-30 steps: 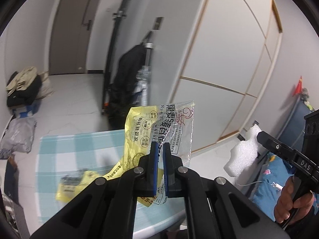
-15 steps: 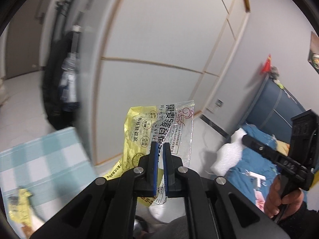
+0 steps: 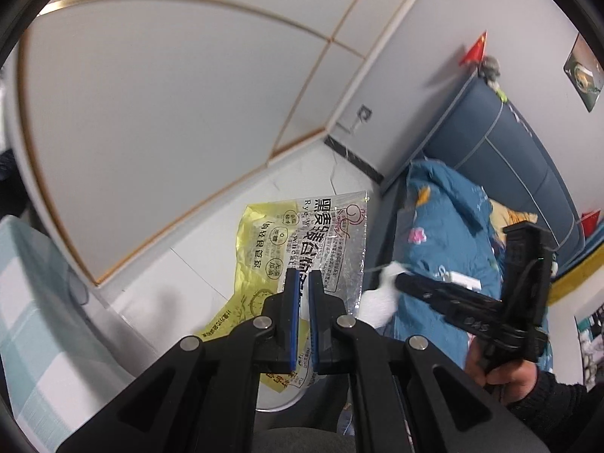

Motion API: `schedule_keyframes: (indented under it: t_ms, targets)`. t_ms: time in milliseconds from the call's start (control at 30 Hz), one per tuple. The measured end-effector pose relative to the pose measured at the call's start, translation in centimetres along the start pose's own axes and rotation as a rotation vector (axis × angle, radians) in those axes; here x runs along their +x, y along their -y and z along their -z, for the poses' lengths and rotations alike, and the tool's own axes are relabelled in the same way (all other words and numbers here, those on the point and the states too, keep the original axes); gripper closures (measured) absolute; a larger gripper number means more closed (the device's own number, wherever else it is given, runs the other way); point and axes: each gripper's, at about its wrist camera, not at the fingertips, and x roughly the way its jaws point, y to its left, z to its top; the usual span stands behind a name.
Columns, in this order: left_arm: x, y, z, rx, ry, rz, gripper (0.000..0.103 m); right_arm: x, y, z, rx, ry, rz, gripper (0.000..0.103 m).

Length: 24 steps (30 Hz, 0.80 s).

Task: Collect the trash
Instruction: 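Carry the yellow wrapper and bubble wrap with both tools over the white bin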

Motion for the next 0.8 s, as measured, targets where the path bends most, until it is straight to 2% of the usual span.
schedule_keyframes:
  t_ms: [300,433,567,667,700,767,800]
  targets:
    - [5.8,-1.5,1.0,0.001,-0.212,0.062,0.102,8.1,3.1,3.1,0.056,-0.184,0.045,0.077]
    - [7.4,-2.2,1.6,-0.006,-0.276,0.071,0.102,10.7,3.8,4.7,0.075,-0.266,0.086,0.077]
    - [9.2,-2.8,2.3,-0.020,-0.333,0.087,0.102,13.2,4.2,6.5,0.097,-0.347,0.063,0.075]
    - [10.3,-3.7,2.8,-0.039,-0.367,0.092,0.102,14.0,4.4,7.0,0.092,-0.374,0.053,0.074]
    - [10.5,-3.9,2.9,-0.045,-0.375,0.090,0.102,14.3,4.4,7.2,0.085,-0.389,0.050,0.073]
    - [11.2,-4.5,3.2,-0.069,-0.401,0.092,0.102,14.4,4.2,7.4,0.085,-0.411,0.058,0.059]
    - [11.4,-4.6,3.3,-0.076,-0.412,0.090,0.102,14.3,4.3,7.4,0.085,-0.416,0.054,0.059]
